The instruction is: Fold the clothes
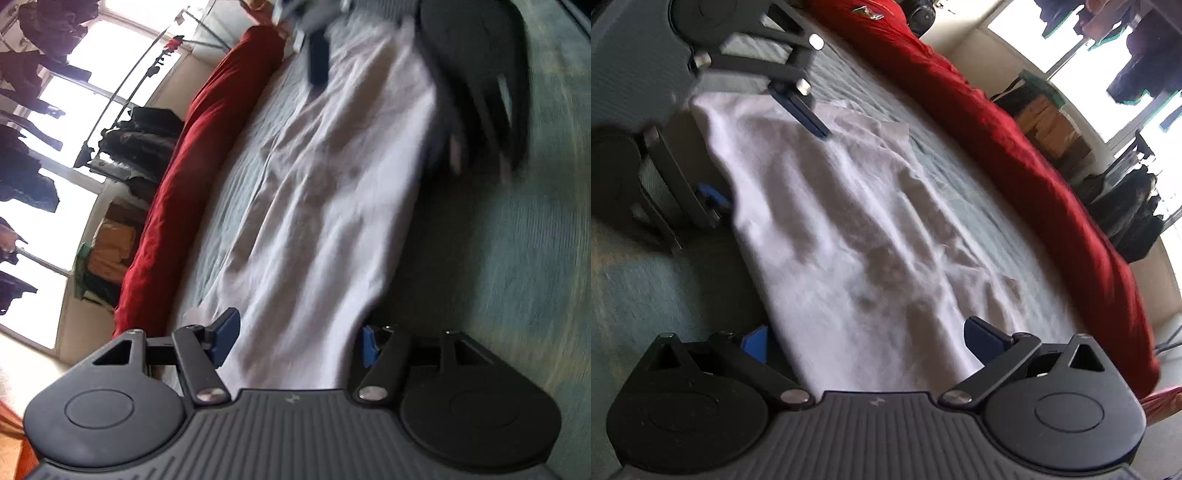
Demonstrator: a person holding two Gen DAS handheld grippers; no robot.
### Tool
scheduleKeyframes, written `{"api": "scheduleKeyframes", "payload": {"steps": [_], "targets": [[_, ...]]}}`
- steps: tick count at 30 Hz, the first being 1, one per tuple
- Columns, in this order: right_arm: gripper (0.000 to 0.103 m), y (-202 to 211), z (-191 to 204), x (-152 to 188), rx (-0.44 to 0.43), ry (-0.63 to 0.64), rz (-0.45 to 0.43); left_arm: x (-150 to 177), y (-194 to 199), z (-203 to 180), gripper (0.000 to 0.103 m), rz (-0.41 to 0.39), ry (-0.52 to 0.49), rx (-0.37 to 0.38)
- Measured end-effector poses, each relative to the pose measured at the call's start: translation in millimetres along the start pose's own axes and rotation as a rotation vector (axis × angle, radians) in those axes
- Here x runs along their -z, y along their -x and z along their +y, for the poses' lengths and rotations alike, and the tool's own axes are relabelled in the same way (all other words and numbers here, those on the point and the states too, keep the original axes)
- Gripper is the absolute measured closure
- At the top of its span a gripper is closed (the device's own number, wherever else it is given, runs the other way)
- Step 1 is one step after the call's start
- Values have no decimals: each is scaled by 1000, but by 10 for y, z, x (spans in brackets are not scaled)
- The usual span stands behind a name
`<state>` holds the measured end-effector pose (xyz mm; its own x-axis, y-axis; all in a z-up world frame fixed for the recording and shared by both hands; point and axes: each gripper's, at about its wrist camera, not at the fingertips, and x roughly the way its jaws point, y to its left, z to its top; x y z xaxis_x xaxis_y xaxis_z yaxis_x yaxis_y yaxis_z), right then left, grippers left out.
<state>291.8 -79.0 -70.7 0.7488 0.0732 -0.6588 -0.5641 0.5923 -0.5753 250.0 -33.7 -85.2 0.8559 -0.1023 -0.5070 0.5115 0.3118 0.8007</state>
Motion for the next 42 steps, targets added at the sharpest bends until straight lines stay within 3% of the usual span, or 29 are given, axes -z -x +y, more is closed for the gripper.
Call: {"api": "scheduleKeyframes", "payload": {"steps": [5,9,14,17,21,25,30,32,37,39,42], "targets": [[0,135,-118,465,140,83,50,327,-18,16,38,54,-23,-74],[0,135,-181,543,154,49,43,183,-137,11,38,42,-23,-97],[0,-62,-56,212,166,67,-20,-187,-343,-21,38,-3,-32,-113],[0,-127,-62,184,159,72,-29,-92,-357,25,38,-7,-11,-114],[0,-51,-241,535,191,19,34,203,-299,32,41,31,-9,-160],[0,-57,-347,721,182,-65,46,186,-344,17,43,21,-11,-183],[0,-150,-88,480,299,160,34,14,-453,16,43,9,-33,-202],[0,-169,-115,464,299,149,38,48,-435,39,45,10,-14,-191],[3,-101,-246,640,287,39,29,175,-399,4,63,8,7,-180],[7,-91,-181,638,317,71,16,152,-420,-20,71,11,0,-183],[17,-121,-48,595,367,186,3,116,-468,-7,74,17,-4,-174]]}}
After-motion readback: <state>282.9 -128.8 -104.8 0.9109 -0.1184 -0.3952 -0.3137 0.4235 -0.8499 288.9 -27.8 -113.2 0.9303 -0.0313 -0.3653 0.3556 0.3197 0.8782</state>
